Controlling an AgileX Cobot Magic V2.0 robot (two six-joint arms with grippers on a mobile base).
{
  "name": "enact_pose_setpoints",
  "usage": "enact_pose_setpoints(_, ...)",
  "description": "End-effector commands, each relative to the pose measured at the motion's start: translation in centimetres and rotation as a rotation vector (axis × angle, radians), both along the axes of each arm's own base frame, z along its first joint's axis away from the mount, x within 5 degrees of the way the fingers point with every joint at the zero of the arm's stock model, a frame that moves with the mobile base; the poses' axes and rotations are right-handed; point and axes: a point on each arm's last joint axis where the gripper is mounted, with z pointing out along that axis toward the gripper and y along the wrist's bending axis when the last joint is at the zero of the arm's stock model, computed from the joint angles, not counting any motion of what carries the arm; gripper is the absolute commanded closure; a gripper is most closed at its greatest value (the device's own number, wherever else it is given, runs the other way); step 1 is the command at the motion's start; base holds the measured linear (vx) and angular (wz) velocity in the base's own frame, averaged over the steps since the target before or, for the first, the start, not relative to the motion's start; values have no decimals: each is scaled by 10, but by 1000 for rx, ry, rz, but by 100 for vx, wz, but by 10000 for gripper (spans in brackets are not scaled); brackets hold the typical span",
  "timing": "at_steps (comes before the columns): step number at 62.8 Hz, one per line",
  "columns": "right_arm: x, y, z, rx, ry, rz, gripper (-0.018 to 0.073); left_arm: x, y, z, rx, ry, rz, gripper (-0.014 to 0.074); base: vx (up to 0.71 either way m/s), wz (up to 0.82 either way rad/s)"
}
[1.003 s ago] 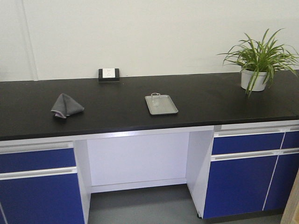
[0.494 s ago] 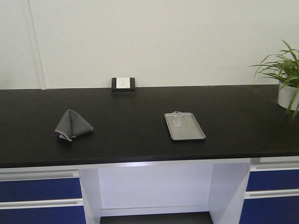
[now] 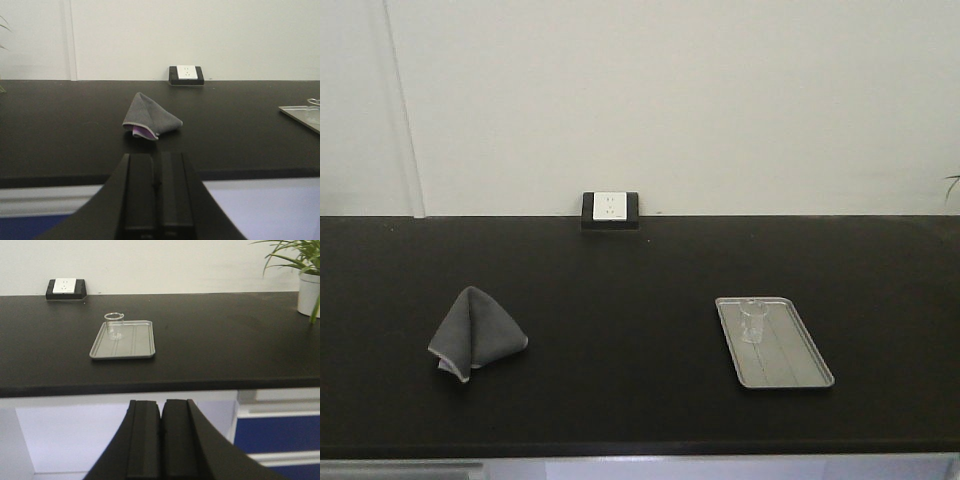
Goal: Wipe beaker with gray cloth and return to tray
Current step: 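Move left gripper over gray cloth and right gripper over glass beaker, then close the left gripper on the gray cloth and lift it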
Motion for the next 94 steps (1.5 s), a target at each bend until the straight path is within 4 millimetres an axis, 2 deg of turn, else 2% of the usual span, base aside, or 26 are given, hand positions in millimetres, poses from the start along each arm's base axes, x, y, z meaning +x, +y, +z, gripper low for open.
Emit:
enact_pose_setpoints(1, 0, 0, 6, -21, -84, 4, 567, 0, 0, -2, -8, -65, -1, 603, 46, 3)
enact_pose_setpoints(50, 0, 0, 6, -21, -84, 4, 567, 0, 0, -2, -8, -65, -1, 603, 37, 5)
enact_pose_setpoints(94, 0, 0, 6, -21, -84, 4, 567, 0, 0, -2, -8, -65, -1, 603, 9, 1)
